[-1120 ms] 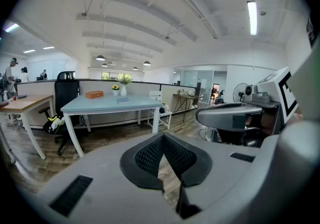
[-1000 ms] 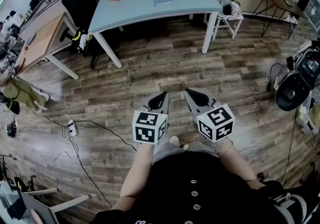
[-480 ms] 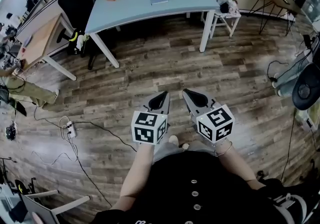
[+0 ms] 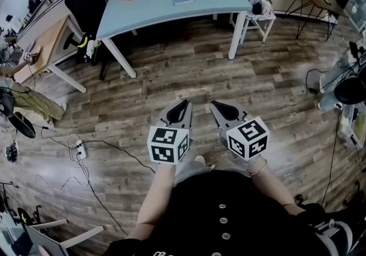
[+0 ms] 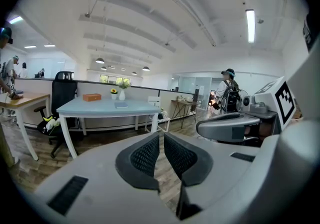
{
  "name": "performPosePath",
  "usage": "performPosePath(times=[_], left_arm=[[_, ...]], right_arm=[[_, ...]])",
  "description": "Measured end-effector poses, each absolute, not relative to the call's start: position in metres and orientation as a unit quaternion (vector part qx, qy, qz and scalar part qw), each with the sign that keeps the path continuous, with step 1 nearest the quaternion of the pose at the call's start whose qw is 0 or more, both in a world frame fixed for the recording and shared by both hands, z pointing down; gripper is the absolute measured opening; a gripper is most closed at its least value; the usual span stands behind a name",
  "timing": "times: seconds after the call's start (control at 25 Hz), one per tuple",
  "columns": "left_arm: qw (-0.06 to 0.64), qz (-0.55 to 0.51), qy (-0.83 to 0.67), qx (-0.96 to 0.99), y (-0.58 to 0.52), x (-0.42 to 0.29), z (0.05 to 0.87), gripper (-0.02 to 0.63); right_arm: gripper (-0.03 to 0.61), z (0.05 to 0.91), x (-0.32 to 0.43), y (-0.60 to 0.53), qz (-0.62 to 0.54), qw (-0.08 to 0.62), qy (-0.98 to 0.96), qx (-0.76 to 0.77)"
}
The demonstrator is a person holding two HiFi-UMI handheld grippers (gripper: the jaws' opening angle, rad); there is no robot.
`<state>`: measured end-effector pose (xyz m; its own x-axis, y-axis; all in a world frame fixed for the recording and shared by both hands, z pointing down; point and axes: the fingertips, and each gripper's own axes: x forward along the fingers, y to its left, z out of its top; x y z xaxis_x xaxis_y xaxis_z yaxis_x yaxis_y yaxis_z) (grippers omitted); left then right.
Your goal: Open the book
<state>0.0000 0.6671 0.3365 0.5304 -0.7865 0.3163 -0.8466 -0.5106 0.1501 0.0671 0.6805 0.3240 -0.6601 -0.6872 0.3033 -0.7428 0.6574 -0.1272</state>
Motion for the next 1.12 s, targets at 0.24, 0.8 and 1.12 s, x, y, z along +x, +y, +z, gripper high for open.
performPosePath(times=[0.24, 0.8, 1.12], left_arm=[[0.14, 0.106, -0.486, 0.856, 0.648, -0.018, 0.34, 0.064], [0.123, 0.119, -0.47, 0.866, 0.621, -0.033, 0.345, 0.235], [0.13, 0.115, -0.471, 0.865, 0.593, -0.04, 0.354, 0.235]], right_arm=[[0.002, 0.326, 0.06, 0.665, 0.118, 0.112, -0.9, 0.405], [0.002, 0.343, 0.05, 0.639, 0.141, 0.12, -0.888, 0.422], [0.002, 0.359, 0.047, 0.608, 0.157, 0.128, -0.883, 0.423]])
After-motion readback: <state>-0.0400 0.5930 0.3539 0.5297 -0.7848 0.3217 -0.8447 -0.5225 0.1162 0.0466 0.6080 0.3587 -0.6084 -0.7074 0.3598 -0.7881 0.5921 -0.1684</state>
